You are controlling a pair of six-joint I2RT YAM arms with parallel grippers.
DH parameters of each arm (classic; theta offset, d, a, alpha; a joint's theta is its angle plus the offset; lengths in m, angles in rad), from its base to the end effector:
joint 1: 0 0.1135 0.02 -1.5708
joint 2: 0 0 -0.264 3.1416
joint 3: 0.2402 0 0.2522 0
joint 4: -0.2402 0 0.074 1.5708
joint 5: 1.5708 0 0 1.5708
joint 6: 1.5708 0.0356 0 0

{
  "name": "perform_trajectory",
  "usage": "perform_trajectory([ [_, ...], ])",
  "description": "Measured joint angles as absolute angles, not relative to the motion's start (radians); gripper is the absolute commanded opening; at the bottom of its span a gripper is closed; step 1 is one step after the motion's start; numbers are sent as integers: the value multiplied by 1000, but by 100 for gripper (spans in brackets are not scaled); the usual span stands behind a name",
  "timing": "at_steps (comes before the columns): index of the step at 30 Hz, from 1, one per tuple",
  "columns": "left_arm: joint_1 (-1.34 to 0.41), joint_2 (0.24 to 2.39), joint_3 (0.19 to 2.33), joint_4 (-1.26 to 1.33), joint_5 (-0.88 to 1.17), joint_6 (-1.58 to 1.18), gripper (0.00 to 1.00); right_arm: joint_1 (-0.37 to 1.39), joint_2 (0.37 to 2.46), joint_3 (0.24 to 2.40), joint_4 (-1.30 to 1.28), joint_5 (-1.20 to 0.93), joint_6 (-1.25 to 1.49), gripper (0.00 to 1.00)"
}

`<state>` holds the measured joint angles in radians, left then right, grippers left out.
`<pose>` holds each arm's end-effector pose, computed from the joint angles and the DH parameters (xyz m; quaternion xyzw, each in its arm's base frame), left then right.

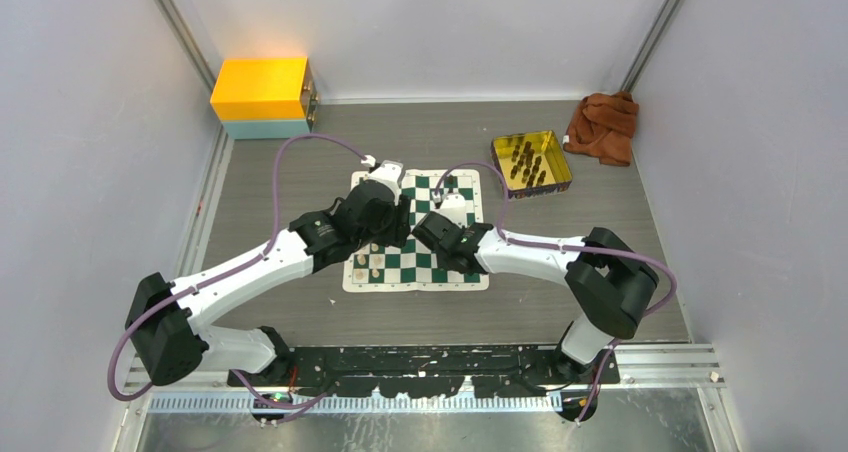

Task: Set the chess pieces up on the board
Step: Place the chess piece on the chessboard.

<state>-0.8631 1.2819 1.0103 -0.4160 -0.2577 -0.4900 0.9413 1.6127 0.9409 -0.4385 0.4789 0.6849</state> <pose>0.1893 -0.2074 0.2898 0.1123 0.8912 -0.1748 0.4032 0.1940 0.2385 0.1772 -0.0672 0.9450 0.0024 0.3201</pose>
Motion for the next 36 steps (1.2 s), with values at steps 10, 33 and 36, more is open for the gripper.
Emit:
perform_trajectory([
  [10, -855, 1282, 1007, -416, -258, -490, 51, 926, 1615, 941, -441, 478, 688, 1],
  [33, -846, 1282, 995, -415, -257, -490, 52, 899, 1641, 931, -415, 449, 703, 19],
  [36, -846, 1282, 992, -414, -257, -490, 52, 899, 1644, 931, -414, 449, 708, 25],
])
